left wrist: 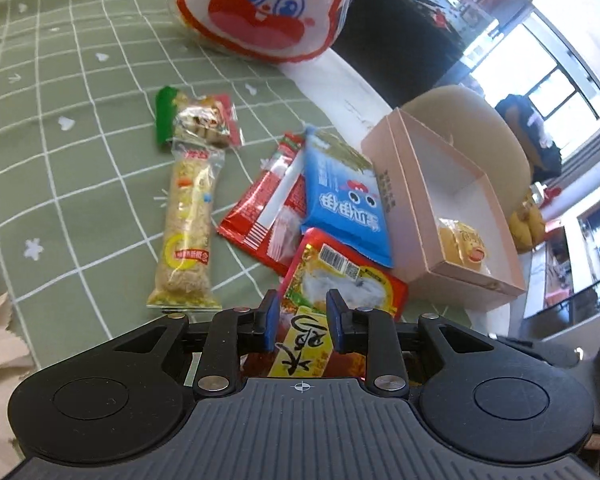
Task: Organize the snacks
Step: 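Grasp the packet of three green balls with the right tool while the left tool lifts the red bag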
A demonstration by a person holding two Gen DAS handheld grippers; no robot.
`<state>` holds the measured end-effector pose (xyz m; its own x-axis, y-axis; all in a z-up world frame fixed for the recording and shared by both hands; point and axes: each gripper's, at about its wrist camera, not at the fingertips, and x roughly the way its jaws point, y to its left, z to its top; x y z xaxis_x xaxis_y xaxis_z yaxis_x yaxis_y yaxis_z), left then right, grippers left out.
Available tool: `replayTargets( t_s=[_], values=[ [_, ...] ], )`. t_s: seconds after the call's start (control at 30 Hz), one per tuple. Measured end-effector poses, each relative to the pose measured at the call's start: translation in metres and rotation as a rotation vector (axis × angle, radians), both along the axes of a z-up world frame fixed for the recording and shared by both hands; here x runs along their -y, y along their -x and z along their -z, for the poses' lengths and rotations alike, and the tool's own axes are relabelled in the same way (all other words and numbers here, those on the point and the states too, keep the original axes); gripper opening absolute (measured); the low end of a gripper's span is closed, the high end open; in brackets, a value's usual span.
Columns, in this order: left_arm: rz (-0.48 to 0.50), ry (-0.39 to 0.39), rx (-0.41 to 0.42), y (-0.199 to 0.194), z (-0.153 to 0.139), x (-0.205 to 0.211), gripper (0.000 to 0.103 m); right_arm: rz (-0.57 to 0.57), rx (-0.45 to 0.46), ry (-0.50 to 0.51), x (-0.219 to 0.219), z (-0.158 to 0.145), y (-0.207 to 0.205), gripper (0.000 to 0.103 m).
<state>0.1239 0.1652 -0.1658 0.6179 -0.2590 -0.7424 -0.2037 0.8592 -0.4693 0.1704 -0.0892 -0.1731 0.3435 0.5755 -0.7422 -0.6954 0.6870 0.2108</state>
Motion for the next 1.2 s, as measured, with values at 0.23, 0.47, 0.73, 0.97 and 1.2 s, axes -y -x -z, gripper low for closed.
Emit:
replayTargets(
  t_s=[0.23, 0.47, 0.73, 0.97, 1.2],
  values=[
    [0.034, 0.034, 0.006, -0.008, 0.024, -0.001, 0.031, 0.020, -0.015, 0.065, -0.014, 0.013, -0.008, 0.019],
    [0.110, 0.095, -0.031, -0.008, 0.016, 0.013, 0.041, 0.017, 0.005, 0.081, -0.017, 0.016, -0.003, 0.019],
    [0.186, -0.005, 0.046, 0.019, -0.039, 0.067, 0.036, 0.020, -0.004, 0.031, 0.004, 0.009, 0.008, 0.019],
    [0.149, -0.115, -0.034, 0.011, -0.016, 0.080, 0.037, 0.023, -0.005, 0.033, 0.018, 0.012, 0.015, 0.019],
    [0.137, -0.032, -0.056, 0.004, 0.006, 0.064, 0.034, 0.025, -0.005, 0.007, 0.022, 0.015, 0.018, 0.019]
  ],
)
